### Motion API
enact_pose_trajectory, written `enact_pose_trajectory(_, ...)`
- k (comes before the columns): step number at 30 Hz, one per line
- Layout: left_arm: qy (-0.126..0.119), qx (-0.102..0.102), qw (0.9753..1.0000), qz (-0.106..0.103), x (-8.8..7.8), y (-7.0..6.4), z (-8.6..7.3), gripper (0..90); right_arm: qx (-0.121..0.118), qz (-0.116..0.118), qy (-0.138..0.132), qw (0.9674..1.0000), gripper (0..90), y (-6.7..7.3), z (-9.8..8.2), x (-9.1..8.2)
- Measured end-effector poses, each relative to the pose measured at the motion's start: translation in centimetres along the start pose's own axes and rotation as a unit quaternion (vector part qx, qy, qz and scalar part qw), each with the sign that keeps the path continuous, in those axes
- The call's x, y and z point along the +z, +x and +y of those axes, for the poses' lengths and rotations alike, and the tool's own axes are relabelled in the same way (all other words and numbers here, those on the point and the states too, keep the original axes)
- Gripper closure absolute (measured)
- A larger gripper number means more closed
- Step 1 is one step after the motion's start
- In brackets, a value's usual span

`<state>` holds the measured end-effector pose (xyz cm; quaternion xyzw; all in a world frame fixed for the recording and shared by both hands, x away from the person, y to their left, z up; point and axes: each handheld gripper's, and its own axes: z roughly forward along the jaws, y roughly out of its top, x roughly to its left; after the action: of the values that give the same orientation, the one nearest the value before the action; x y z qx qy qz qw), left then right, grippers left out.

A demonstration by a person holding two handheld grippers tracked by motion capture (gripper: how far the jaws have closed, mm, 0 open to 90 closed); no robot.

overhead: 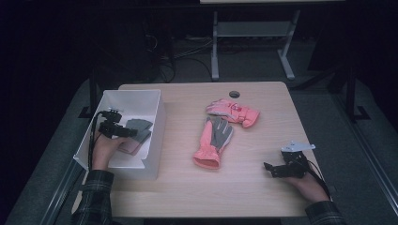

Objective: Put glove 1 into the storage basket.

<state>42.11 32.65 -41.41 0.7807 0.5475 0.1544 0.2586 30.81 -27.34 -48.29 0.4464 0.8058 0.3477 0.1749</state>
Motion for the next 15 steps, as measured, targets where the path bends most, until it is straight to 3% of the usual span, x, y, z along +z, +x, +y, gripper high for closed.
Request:
enact_pose_trajectory(4,-0.021,0.012,0.9997,-0.004,-1.4,-0.3,0.5,17.9,0.000,0.000,0.000,1.0000,8.1,0.0,0.0,0.0)
enact_pose_trajectory(8,-0.049,0.010,0.9981,-0.035,-3.1,-0.3,0.9,16.7,0.000,0.000,0.000,1.0000,8.1,0.0,0.0,0.0)
enact_pose_trajectory(15,-0.073,0.018,0.9943,-0.075,-5.3,-1.1,1.6,14.7,0.000,0.000,0.000,1.0000,8.1,0.0,0.0,0.0)
